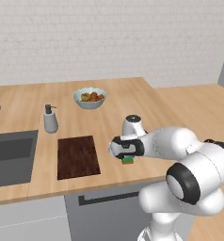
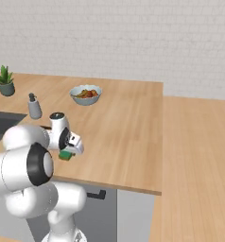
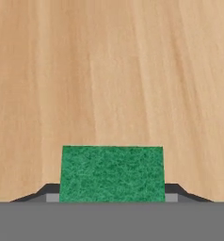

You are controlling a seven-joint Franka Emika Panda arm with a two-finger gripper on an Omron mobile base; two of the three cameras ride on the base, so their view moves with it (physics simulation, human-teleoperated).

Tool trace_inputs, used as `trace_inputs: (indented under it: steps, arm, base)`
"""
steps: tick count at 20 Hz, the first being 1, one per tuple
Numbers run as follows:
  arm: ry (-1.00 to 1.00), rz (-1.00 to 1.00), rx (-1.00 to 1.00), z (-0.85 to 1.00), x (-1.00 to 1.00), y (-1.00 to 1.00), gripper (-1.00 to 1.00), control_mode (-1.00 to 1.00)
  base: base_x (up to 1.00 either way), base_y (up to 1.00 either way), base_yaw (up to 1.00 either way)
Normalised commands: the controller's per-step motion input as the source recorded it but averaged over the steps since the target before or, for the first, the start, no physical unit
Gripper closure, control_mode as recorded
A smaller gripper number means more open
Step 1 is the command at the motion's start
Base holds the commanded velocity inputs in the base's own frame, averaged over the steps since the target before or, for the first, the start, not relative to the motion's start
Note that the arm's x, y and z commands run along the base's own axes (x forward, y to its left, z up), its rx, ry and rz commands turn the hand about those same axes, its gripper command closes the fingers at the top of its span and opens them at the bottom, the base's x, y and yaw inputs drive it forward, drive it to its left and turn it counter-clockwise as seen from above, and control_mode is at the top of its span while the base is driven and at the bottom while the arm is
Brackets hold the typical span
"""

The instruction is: Pick up the sponge from the counter and clean the cutting board by briefly scrubbing or pressing down on the cutting board. Once finished, release the sponge.

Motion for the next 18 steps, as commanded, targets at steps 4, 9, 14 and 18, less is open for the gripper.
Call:
trace_inputs:
  steps: [4,9,14,18]
  arm:
    - [0.01,-0.13,0.00,0.26,0.00,0.69,1.00,-1.00]
    - [0.02,-0.10,0.04,0.17,0.00,0.72,1.00,-1.00]
    - [0.03,-0.08,0.02,0.11,0.01,0.76,1.00,-1.00]
    - [0.07,-0.06,0.00,0.00,0.09,0.80,1.00,-1.00]
  base:
    - [0.00,0.00,0.00]
    - [0.00,0.00,0.00]
    - [0.00,0.00,0.00]
    - [0.00,0.00,0.00]
